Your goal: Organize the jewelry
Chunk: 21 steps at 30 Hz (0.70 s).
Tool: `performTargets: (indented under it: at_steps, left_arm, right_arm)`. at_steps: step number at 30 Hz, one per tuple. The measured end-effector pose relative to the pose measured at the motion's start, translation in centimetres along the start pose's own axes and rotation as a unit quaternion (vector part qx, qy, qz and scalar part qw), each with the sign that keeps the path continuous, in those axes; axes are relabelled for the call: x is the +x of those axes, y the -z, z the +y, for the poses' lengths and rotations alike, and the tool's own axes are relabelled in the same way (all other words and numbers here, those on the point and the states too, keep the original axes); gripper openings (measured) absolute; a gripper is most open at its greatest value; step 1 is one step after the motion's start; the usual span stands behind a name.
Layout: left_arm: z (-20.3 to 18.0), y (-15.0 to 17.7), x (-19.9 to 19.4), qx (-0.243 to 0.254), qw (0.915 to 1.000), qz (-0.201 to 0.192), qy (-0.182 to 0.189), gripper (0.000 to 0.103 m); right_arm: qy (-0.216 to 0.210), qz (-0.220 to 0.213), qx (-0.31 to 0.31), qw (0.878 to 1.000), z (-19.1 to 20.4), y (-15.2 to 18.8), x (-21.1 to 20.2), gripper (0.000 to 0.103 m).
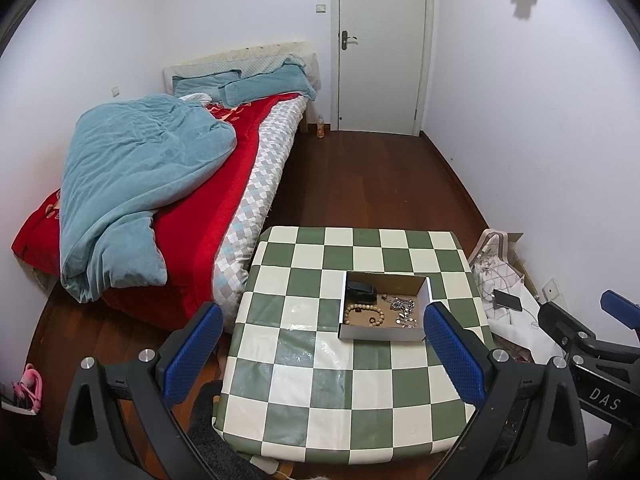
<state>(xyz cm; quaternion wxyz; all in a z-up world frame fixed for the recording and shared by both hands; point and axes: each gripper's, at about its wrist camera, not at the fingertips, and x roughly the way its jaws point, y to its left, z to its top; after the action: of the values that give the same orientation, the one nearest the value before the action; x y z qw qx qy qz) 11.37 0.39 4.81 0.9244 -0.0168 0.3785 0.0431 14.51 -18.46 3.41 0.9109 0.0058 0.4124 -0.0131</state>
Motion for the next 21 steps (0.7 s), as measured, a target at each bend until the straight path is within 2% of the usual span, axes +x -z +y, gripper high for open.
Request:
performTargets:
  at_steps: [21]
  left_arm:
    - [-0.14,0.09,-0.55,-0.001,1.0,-0.007,0.002,0.102]
  right_arm:
    - [-0.004,-0.004,0.001,1.0,-0.12,-0.44,-0.61,0.103]
